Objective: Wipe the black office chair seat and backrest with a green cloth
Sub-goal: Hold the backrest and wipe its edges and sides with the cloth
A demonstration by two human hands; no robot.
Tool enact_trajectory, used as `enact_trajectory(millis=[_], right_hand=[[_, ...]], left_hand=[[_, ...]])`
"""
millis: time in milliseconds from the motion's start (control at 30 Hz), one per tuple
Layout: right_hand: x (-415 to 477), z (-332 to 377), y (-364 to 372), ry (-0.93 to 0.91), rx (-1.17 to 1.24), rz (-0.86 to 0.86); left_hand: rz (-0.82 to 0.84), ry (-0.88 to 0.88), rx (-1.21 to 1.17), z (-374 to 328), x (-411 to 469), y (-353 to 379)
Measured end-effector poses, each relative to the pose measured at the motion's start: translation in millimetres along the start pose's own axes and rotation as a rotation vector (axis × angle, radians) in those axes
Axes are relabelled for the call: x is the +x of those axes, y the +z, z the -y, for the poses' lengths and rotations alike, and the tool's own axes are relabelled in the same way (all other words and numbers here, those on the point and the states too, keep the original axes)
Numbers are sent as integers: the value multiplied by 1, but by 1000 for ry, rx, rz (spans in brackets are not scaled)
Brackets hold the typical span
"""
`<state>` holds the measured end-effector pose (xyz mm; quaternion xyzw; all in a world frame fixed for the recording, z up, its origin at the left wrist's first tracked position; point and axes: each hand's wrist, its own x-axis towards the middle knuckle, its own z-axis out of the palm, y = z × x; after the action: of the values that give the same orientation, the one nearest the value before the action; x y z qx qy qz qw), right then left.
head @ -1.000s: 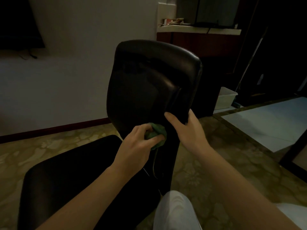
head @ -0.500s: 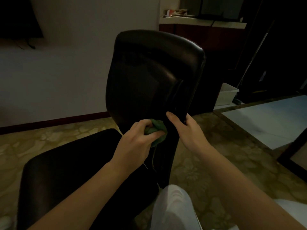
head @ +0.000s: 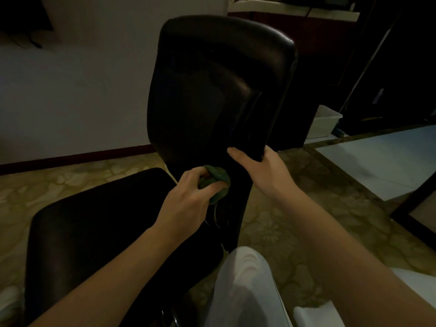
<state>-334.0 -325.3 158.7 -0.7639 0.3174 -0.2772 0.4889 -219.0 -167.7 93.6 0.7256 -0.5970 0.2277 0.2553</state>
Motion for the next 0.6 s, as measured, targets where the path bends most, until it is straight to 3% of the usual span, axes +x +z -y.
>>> enact_trajectory(millis=[267,600], right_hand=[[-1,-2,1,4,7,-13],[-7,-8,2,-2,-32,-28]], left_hand=[[-93,32,-39,-4,24,-19],[-13,40,57,5,-2,2]])
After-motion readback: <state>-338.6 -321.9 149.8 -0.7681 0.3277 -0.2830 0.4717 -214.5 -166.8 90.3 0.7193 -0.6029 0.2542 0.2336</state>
